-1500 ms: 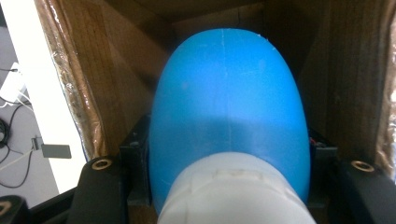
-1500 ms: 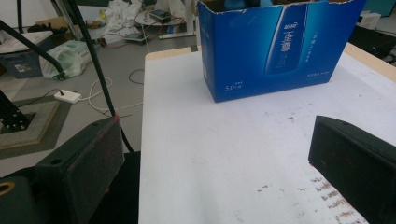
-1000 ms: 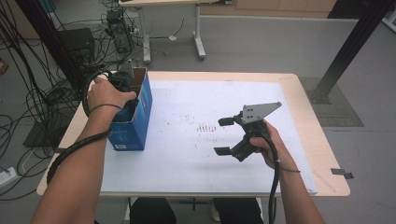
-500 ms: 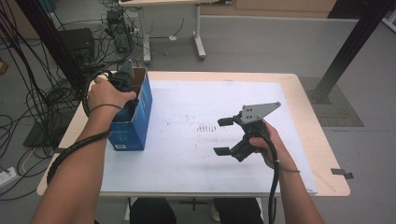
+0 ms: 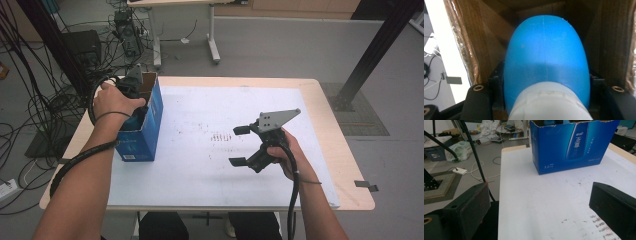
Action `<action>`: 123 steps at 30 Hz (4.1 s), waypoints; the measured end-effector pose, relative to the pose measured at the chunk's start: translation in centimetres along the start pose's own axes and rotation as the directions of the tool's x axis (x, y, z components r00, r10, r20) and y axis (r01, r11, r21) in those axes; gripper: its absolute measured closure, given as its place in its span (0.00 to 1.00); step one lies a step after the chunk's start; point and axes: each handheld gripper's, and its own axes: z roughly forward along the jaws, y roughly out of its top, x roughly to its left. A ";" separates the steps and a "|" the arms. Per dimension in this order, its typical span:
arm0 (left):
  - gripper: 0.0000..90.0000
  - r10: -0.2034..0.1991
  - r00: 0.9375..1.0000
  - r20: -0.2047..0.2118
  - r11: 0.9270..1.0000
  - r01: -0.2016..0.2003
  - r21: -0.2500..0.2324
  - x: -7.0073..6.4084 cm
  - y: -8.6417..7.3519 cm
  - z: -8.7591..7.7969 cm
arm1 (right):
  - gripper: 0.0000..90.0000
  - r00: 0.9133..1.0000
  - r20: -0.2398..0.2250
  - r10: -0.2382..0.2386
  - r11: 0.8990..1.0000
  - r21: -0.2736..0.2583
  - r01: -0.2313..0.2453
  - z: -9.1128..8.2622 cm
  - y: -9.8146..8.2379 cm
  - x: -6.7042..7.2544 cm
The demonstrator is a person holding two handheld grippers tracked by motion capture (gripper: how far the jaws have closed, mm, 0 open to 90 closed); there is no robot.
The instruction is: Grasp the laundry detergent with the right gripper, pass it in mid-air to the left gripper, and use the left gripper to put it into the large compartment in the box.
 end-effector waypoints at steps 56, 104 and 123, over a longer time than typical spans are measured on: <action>0.33 -0.028 0.999 -0.029 0.998 0.027 -0.051 -0.1 -0.8 -4.9 | 0.04 1.000 -0.010 -0.009 1.000 0.008 0.009 0.6 0.4 0.0; 0.06 0.245 0.965 0.092 0.968 -0.239 -0.078 -7.4 -0.4 -8.3 | 0.04 1.000 0.001 -0.001 1.000 0.020 0.001 0.0 0.4 0.3; 0.05 0.342 0.929 0.143 0.939 -0.334 -0.077 -12.0 -0.6 -5.4 | 0.04 1.000 0.011 0.001 1.000 0.021 -0.002 -0.4 0.2 0.6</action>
